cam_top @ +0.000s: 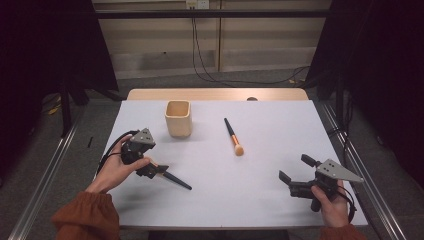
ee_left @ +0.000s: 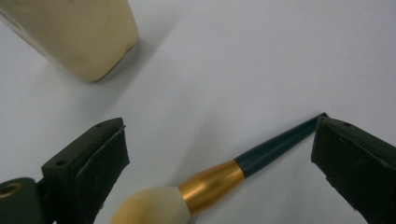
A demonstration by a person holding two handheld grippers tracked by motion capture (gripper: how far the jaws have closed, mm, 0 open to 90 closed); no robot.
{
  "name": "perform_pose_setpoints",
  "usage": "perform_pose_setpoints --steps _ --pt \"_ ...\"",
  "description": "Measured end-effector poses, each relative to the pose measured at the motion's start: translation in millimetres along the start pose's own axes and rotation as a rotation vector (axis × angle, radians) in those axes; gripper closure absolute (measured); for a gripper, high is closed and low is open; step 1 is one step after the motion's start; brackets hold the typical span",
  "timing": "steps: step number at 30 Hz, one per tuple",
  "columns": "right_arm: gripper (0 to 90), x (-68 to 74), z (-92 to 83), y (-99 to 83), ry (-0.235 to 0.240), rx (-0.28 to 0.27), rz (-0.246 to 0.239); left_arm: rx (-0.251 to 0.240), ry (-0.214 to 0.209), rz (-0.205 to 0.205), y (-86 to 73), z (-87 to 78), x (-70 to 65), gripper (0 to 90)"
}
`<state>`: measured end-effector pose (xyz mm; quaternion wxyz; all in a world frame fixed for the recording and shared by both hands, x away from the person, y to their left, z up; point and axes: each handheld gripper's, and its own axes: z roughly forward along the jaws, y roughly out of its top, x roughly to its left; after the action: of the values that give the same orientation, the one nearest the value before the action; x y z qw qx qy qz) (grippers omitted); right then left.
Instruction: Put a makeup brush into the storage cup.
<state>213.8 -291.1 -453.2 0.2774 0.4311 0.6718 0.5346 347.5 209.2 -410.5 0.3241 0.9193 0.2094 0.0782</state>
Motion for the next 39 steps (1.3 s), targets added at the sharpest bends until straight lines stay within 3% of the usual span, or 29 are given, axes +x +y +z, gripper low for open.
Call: perform_pose_setpoints --steps 3,7,12,17,23,28,29,30,31,37,39 --pt "0.0 -0.1 0.0 0.0 0.001 0.000 0.000 0.029 0.002 0.022 0.3 1.0 0.8 3.8" --pt "0.0 0.8 0.5 0.2 0.003 0.002 -0.002 0.078 -0.015 0.092 6.5 2.6 0.1 3.8" --pt "0.0 0.5 0.5 0.1 0.004 0.006 -0.002 0.131 -0.030 0.122 12.0 5.9 3.8 3.8" --pt "0.0 0.5 0.5 -0.1 0.006 0.007 -0.003 0.194 -0.103 0.180 12.6 11.8 6.6 5.9" --pt "0.0 1.6 1.4 -0.1 0.012 0.010 -0.006 0.234 -0.139 0.250 15.0 19.3 6.3 6.8" --pt "0.0 1.6 1.4 -0.3 0.013 0.012 -0.009 0.287 -0.148 0.278 12.4 28.5 7.7 7.7" --pt "0.0 1.6 1.3 -0.3 0.013 0.013 -0.009 0.274 -0.143 0.265 11.4 30.8 5.2 7.8" --pt "0.0 1.2 1.2 -0.4 0.015 0.016 -0.013 0.284 -0.152 0.309 11.8 32.1 5.4 8.7" --pt "0.0 1.3 1.4 -0.5 0.015 0.016 -0.013 0.299 -0.163 0.321 11.5 34.5 5.1 9.3" --pt "0.0 2.2 2.0 -0.6 0.017 0.016 -0.014 0.372 -0.183 0.314 10.3 44.3 7.6 8.7" --pt "0.0 2.4 2.0 -0.7 0.017 0.017 -0.015 0.383 -0.178 0.336 10.1 45.6 8.4 9.2"
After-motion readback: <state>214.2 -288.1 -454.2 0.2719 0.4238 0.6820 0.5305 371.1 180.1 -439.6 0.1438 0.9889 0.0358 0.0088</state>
